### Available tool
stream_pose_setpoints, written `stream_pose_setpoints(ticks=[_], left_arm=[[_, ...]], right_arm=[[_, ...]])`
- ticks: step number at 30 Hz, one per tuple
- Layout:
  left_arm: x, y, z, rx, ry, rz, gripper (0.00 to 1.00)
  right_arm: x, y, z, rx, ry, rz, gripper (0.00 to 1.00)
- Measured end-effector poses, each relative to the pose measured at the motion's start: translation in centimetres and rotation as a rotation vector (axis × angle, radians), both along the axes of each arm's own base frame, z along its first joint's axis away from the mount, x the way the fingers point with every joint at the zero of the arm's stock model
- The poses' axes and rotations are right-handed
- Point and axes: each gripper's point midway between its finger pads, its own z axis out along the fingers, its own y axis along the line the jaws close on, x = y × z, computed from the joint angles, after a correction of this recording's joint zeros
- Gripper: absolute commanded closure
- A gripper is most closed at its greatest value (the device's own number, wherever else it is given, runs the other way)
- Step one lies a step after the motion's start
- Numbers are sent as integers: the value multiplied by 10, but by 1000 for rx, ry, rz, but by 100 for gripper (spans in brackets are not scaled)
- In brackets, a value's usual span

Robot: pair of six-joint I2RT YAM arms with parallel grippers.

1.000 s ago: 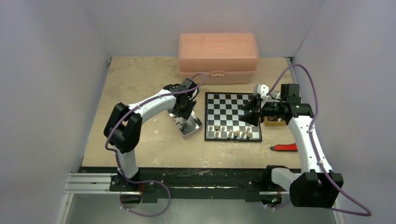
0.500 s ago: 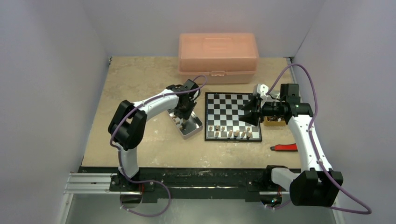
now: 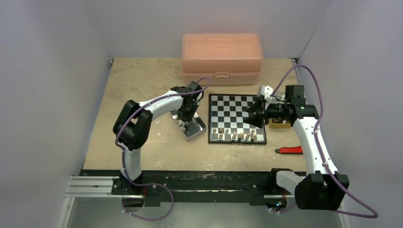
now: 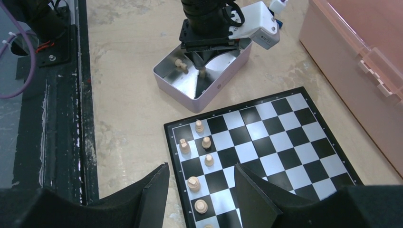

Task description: Set up the chess pieces on the board

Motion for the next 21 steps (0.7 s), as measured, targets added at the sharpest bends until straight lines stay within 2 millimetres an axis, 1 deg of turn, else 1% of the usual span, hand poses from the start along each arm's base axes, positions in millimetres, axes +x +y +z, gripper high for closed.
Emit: stream_pose_setpoints(ticks=[3,5,10,13,14,17,21], left_arm=[[0,-1,0,-3,0,1,93],[1,-1,1,-5,0,0,100],[2,0,1,-5,-1,1,100],[1,1,7,-11,-10,1,100],[-1,2,13,-18,-17,0,100],[-6,4,37,-51,-50,-4,100],[-13,-1,82,-131,-127,-27,100]], right_arm=[[0,0,0,0,-1,1,44],[0,0,0,-1,-2,1,44],[0,0,0,-1,-2,1,44],[0,0,0,-1,-2,1,44],[0,0,0,-1,-2,1,44],[0,0,0,-1,-2,1,44],[0,0,0,-2,-2,1,44]])
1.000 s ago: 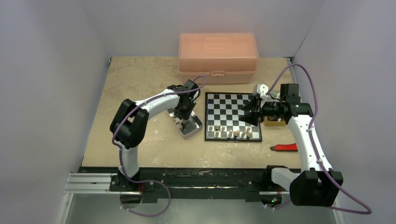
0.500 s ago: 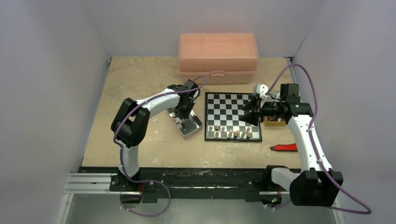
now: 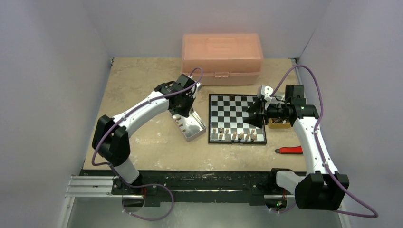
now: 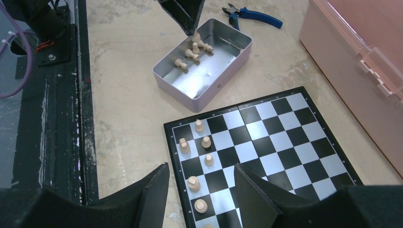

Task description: Set up the chess pieces on the board

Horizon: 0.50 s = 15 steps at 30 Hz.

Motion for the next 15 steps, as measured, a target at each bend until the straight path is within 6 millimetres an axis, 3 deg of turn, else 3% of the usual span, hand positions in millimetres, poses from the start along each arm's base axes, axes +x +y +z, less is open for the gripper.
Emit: stream_pose_setpoints(ticks=[7,15], left_arm=[[-16,-32,37,-93,-25,-104,100],[-21,-105,63,-195,-28,-206,100]], right_arm=[[1,-1,-3,-7,5,-3,44],[16,-14,-9,-49,30,-98,46]])
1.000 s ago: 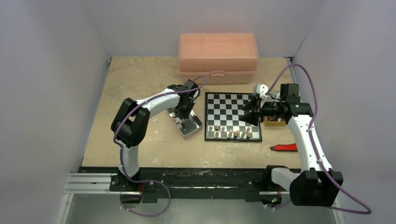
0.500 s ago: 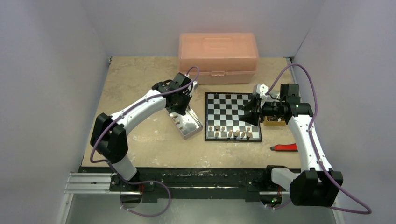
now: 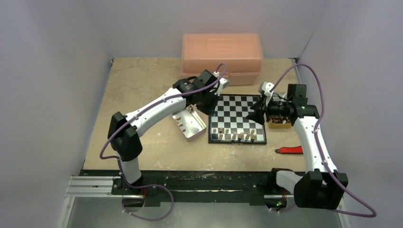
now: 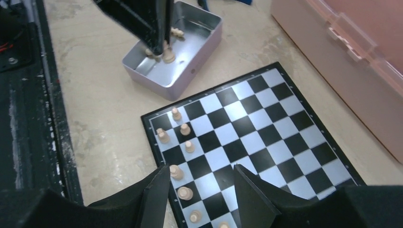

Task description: Set up the chess pieces on the board

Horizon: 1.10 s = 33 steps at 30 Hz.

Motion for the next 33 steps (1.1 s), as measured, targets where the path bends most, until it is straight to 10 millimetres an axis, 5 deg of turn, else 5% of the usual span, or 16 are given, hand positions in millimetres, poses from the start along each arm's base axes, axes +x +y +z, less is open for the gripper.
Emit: stream_pose_setpoints(ticks=[10,16,33], left_arm=[[1,-62,-19,-48,120,80,100],[4,-88,-26,-56,170,139,100],[-16,-118,-57,-11,259,80,100]], right_arm=[[39,-57,-3,-6,42,-376,45],[51,-67,0,3,45,-472,44],[66,-91,1,-2,59,-659,42]])
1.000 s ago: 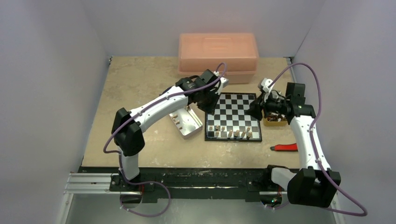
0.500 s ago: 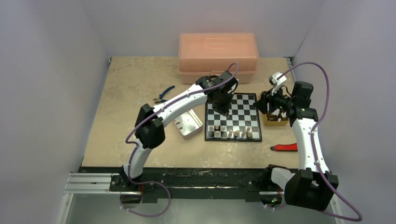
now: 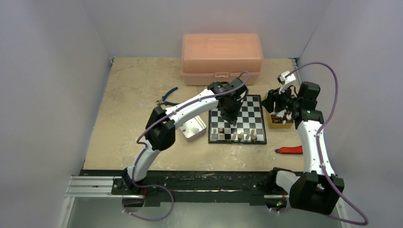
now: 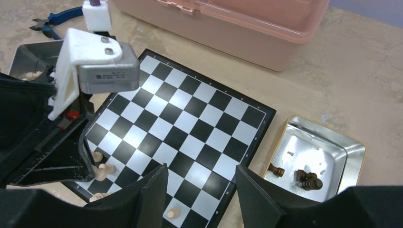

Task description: Set up the chess pieces on the board

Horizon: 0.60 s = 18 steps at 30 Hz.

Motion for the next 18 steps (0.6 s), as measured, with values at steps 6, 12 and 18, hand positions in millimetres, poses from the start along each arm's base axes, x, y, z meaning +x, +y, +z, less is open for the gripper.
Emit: stream_pose_setpoints(ticks=[6,12,18], left_arm=[[-5,-3,-15,17,30,-13,100],[-2,-8,-21,15,33,-15,100],[2,-13,-29,19,35,-15,100]], right_arm=[[2,-2,1,-1,-4,-13,42],[2,-3,1,-5,-6,-19,42],[2,-3,1,-4,-5,-19,41]])
